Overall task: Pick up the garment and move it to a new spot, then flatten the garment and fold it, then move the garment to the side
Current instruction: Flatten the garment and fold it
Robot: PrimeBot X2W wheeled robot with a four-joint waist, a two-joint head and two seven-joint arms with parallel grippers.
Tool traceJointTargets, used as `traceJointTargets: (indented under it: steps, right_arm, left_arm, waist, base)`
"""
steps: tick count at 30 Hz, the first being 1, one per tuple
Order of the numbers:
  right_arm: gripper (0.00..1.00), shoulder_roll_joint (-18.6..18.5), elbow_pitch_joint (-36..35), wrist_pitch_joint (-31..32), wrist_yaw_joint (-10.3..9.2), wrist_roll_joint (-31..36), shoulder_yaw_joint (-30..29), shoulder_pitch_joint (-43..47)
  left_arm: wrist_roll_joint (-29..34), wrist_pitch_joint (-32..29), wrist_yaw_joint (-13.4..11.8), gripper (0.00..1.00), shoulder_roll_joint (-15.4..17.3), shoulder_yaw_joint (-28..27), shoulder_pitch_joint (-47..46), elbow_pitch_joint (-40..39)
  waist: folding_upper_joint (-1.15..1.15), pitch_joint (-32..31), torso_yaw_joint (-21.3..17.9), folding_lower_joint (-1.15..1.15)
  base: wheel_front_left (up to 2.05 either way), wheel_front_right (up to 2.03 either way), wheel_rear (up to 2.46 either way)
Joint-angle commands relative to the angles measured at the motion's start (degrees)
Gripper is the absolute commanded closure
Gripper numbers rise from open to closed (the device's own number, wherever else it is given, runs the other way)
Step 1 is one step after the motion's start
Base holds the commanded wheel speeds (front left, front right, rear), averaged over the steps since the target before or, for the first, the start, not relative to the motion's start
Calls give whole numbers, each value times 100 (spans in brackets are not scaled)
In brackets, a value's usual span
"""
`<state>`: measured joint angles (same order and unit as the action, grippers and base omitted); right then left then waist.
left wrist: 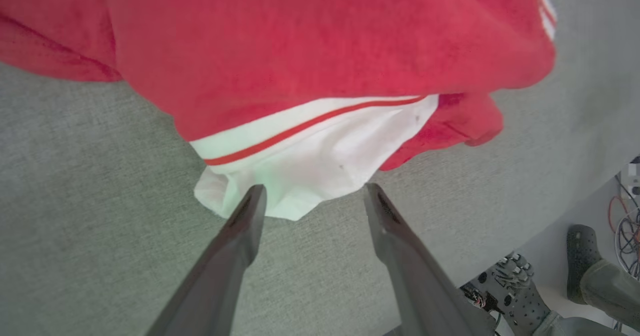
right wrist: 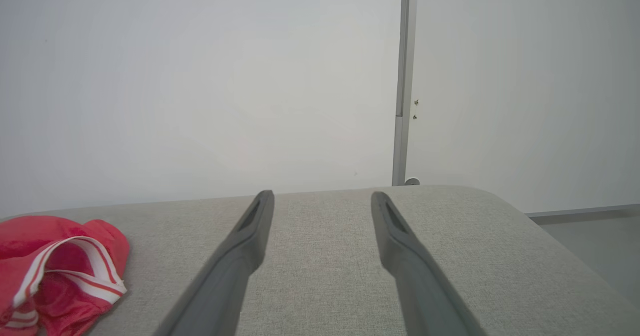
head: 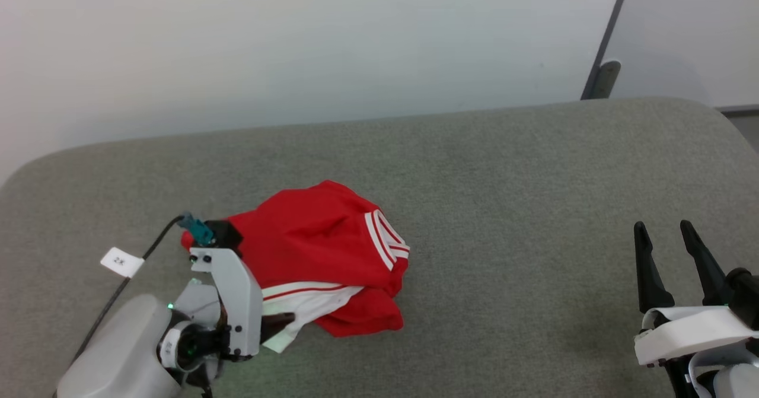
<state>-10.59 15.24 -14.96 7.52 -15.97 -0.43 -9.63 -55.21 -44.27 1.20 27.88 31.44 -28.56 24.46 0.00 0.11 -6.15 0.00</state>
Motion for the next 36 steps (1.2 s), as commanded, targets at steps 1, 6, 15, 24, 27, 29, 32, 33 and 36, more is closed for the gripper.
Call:
traceJointTargets:
  steps: [1,6,15,24,27,29,32,33,36]
  right_arm:
    - [0,-6,-8,-26,-6,18,6,-59]
    - [0,26,-33,-28,-6,21,15,-159]
    - [0,81,-90,-29,-6,48,-5,-289]
    - [0,87,-78,-29,-6,125,-138,-329]
    - [0,96,-102,-29,-6,146,-203,-263]
    - [0,100,-113,-29,-6,157,-234,-206]
    - [0,102,-121,-29,-6,163,-253,-161]
    - [0,102,-123,-30,-6,156,-253,-147]
    - [0,96,-123,-30,-6,155,-261,-148]
  left_arm:
    - [69,28,10,0,0,16,-95,139]
    - [294,217,61,0,-16,112,-283,744]
    - [240,390,197,8,-295,150,-457,1775]
    - [154,413,374,100,-278,100,-775,2126]
    - [92,412,413,100,-68,-1,-863,1982]
    - [98,416,414,100,56,-35,-865,1793]
    - [112,462,402,100,215,-85,-807,1566]
    - [95,464,372,100,311,-114,-749,1477]
    - [140,463,269,100,649,-188,-625,1158]
  waist:
    - [0,111,-87,0]
    - [0,321,-192,0]
    - [0,614,-279,0]
    - [0,658,-81,0]
    - [0,642,26,0]
    - [0,626,110,0]
    - [0,609,189,0]
    - [0,601,227,0]
    - [0,574,338,0]
  base:
    - [0,0,0]
    - [0,0,0]
    - [0,0,0]
    - [0,0,0]
    - [0,0,0]
    - [0,0,0]
    - [0,0,0]
    - [0,0,0]
    - [0,0,0]
